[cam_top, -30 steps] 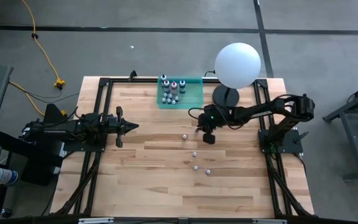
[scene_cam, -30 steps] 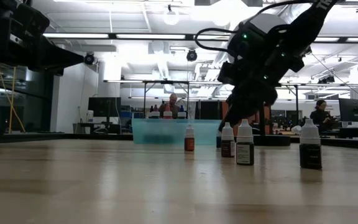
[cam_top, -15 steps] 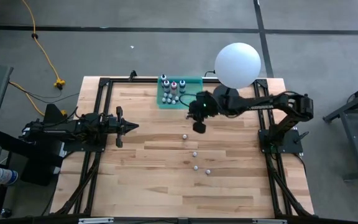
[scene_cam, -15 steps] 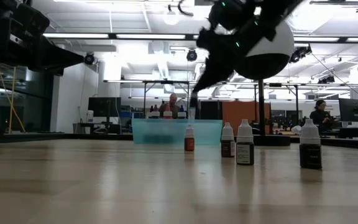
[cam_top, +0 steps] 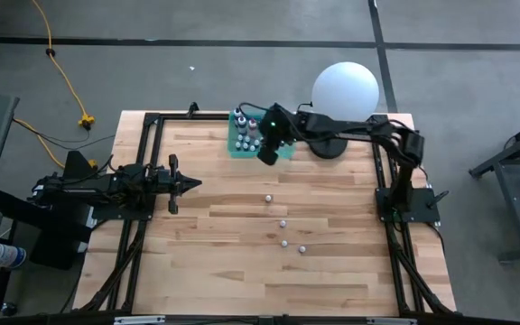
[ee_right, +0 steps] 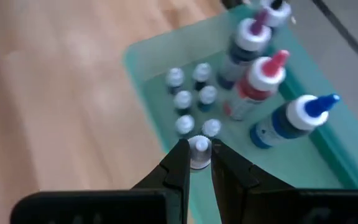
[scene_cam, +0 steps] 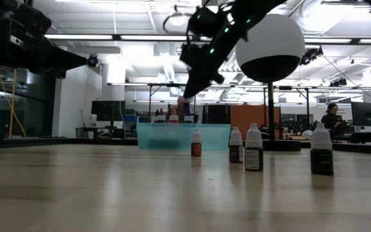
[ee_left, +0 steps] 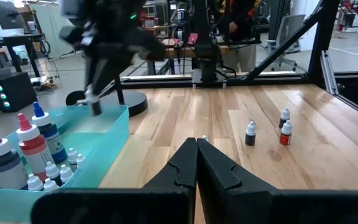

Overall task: Pick & Place food coloring
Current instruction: Put the small red food coloring bottle into the bin

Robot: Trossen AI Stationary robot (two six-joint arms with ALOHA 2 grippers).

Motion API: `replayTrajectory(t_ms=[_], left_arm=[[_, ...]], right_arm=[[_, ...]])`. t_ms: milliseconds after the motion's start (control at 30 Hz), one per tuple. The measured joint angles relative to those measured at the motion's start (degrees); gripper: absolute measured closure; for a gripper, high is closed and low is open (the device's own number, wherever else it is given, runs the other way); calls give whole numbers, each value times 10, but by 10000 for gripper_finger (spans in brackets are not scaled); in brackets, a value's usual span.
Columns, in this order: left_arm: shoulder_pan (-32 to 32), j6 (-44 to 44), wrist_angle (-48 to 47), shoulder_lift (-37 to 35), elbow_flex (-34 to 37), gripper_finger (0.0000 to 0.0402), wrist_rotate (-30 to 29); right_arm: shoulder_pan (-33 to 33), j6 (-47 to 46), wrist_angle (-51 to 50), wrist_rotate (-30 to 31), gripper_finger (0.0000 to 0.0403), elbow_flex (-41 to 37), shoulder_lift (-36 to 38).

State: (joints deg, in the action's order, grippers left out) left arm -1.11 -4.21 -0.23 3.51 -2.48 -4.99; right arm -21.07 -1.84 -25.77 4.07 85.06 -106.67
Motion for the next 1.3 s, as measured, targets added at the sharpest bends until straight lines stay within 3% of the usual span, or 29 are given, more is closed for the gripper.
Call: replayTrajectory(t_ms=[233, 433, 867, 1300], left_arm=[[0, 0, 0, 0, 0, 401, 0], [0, 0, 0, 0, 0, 401, 0], [0, 0, 0, 0, 0, 401, 0], [0, 0, 0, 0, 0, 401, 0]], right_arm=[[-33, -101, 0, 2, 359, 51, -77], [-44, -121, 0, 31, 359, 56, -112], [-56, -138, 11, 77, 359, 52, -131], [-55, -173, 9, 73, 359, 51, -131]])
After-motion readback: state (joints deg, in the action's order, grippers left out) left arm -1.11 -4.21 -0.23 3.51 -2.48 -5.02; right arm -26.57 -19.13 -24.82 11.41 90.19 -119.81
